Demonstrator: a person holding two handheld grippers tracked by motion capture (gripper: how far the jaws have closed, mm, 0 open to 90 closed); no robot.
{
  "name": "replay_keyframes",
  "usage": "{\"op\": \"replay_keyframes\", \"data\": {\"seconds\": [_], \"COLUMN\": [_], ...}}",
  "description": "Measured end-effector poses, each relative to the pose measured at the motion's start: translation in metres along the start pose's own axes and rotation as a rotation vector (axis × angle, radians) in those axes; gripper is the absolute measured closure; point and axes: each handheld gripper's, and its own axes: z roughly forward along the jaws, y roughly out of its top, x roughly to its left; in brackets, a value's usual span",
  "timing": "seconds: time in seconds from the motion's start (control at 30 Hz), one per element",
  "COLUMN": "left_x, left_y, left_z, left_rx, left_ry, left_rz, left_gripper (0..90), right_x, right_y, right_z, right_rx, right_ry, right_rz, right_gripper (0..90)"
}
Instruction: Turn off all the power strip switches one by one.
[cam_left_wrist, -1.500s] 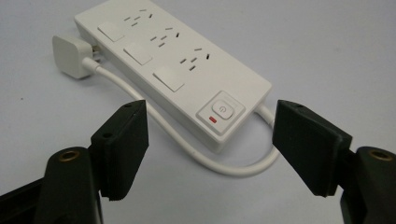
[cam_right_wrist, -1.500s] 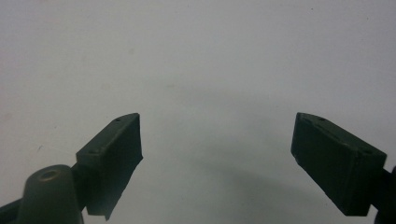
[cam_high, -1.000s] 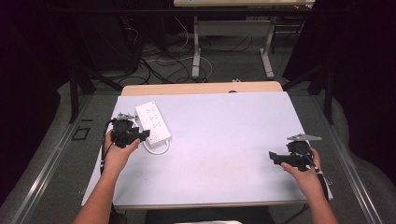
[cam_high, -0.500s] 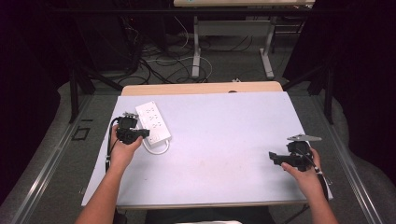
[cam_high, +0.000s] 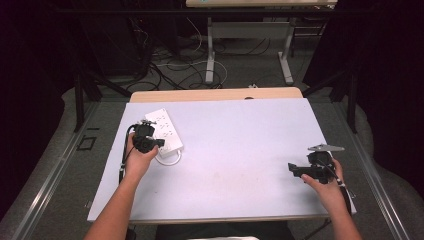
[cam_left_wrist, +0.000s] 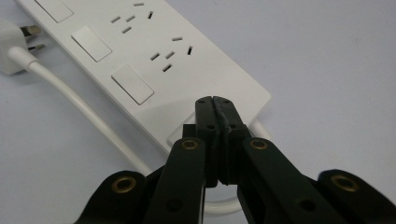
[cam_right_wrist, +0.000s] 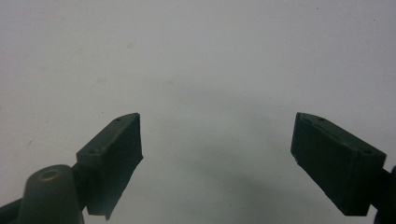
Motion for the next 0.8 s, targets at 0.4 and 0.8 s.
{"op": "replay_keyframes", "data": {"seconds": [0.4, 0.8], "left_x": [-0.001, -0.001], "left_y": [0.000, 0.000], "left_z": [0.015, 0.018], "left_rx": [0.070, 0.084], "left_ry": [0.014, 0.012], "left_rz": [0.006, -0.009], "left_gripper": [90.0, 90.0], "right_x": [-0.001, -0.001], "right_y": [0.000, 0.000], "right_z": [-0.001, -0.001], "right_rx": [0.006, 0.009], "right_ry": [-0.008, -0.011], "right_rz": [0.007, 0.004], "right_gripper": [15.5, 15.4]}}
